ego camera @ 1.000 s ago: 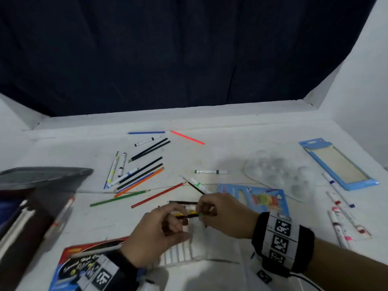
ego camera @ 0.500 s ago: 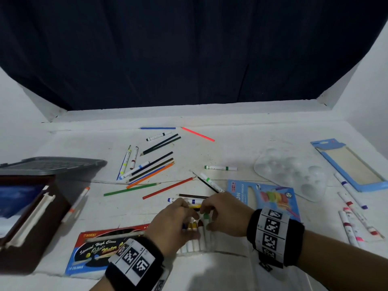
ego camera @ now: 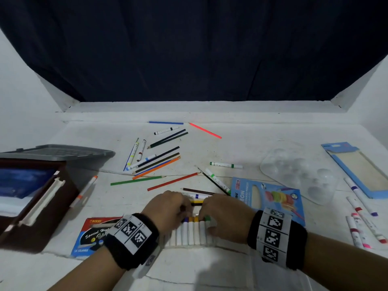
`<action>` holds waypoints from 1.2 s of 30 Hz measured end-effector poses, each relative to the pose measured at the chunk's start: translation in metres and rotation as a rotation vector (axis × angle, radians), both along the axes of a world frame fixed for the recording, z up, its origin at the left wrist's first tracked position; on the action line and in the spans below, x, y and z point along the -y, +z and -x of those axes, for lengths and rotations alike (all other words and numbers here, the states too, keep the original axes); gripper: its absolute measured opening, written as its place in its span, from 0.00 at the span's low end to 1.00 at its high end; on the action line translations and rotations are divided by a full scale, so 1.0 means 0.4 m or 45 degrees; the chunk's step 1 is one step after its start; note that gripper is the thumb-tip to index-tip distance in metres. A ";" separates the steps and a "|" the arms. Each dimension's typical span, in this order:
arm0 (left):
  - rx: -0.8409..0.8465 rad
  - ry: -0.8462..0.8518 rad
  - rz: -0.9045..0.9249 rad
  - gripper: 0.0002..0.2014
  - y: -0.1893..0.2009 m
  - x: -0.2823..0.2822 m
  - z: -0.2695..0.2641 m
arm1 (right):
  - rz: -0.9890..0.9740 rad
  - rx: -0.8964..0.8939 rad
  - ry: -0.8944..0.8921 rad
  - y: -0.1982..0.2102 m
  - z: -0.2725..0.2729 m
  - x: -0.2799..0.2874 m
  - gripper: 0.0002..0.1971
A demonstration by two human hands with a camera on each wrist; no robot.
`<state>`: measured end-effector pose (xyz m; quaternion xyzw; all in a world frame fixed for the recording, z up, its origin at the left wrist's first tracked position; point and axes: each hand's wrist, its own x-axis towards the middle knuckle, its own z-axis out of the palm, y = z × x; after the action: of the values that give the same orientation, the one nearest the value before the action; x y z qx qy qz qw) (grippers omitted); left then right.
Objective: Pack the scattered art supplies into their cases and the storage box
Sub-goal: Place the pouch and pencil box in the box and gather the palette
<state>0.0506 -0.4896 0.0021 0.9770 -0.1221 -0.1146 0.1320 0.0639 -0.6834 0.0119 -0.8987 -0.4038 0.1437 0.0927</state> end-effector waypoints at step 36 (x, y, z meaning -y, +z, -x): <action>-0.159 -0.297 -0.220 0.09 0.028 -0.084 -0.041 | 0.169 0.155 0.194 -0.003 0.016 -0.063 0.28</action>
<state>0.0669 -0.4561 0.0133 0.9549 -0.2160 -0.1998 0.0406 0.0575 -0.6583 0.0106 -0.8768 -0.4652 0.1217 -0.0030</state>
